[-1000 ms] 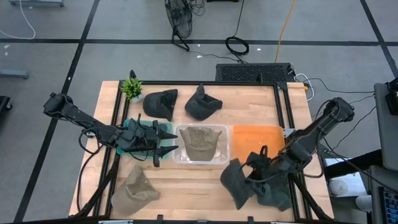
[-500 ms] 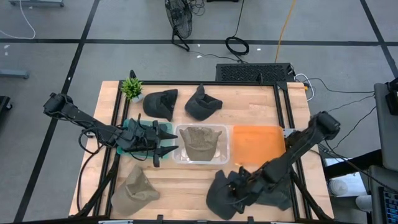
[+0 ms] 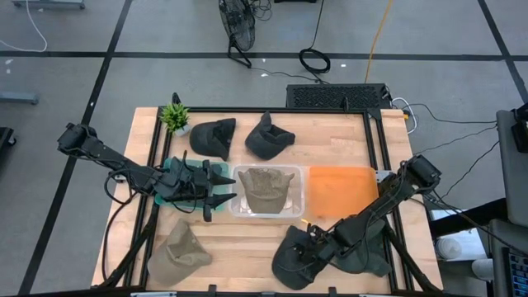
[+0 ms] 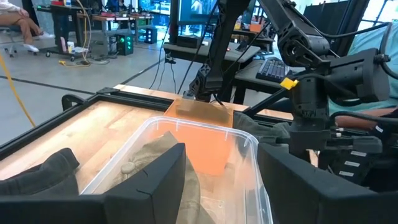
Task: Pick & Place hat
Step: Put the bottom black cap into the orange bin
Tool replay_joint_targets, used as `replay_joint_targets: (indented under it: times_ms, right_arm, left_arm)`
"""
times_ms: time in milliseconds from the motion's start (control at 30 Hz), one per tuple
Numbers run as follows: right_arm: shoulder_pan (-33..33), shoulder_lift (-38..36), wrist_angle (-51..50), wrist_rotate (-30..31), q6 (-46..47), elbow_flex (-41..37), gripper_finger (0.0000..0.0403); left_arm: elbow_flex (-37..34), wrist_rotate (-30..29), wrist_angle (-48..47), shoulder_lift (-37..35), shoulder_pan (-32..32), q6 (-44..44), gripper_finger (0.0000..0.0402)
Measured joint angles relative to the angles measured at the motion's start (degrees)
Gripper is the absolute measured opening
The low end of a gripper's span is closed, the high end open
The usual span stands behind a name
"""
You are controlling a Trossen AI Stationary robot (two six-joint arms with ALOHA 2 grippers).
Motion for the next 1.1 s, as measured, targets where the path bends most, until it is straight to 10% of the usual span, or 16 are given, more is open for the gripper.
replay_joint_targets:
  times_ms: [533, 1100]
  right_arm:
    - [0.55, 0.39, 3.31, 0.10, -0.01, 0.00, 0.0149]
    - [0.80, 2.58, 2.29, -1.79, -0.57, -0.02, 0.0012]
  left_arm:
    - [0.00, 0.00, -0.02, 0.00, 0.00, 0.15, 0.0211]
    - [0.00, -1.60, 0.07, -0.02, -0.02, 0.61, 0.0211]
